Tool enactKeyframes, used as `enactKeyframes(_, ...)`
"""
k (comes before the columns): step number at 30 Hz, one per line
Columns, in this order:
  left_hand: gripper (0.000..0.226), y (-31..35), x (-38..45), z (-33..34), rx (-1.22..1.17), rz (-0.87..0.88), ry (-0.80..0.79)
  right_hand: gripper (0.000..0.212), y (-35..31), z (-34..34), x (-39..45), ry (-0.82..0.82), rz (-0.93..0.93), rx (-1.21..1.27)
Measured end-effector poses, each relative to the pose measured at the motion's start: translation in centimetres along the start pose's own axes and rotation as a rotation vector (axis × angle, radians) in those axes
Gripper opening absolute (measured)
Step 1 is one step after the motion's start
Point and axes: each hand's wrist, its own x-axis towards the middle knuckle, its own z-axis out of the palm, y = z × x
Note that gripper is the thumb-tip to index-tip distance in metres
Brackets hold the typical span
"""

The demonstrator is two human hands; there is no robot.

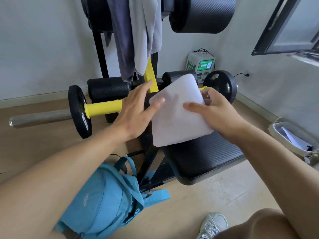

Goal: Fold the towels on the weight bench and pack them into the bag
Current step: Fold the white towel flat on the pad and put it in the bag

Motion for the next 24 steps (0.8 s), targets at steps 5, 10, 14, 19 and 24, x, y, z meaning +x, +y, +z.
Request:
enactKeyframes(5, 0.085, 2.0, 0.4, -3.5, -0.441, -0.119, -0.197, 0.036, -1.4, -1.6, -1.1, -0.322, -0.113, 0.190)
enactKeyframes(10, 0.036, 2.8, -0.9, -3.1, -0.760, -0.356, -0.523, 0.043, -0.8, -1.8, -0.9, -0.442, -0.081, 0.097)
enactKeyframes(14, 0.035, 2.3, -1.0, -1.9, -0.811, -0.406, -0.437, 0.056, 0.2, -2.0, -0.1, -0.349, -0.015, 0.115)
enactKeyframes(19, 0.033, 2.4, -0.6, -1.0, -1.000, -0.488, -0.253, 0.050, 1.4, -2.3, 0.4, -0.420, 0.107, 0.189)
enactKeyframes(24, 0.032, 1.7, -0.1, -0.4, -1.065, -0.514, -0.261, 0.041, 2.1, -2.5, 1.2, -0.362, 0.130, 0.290)
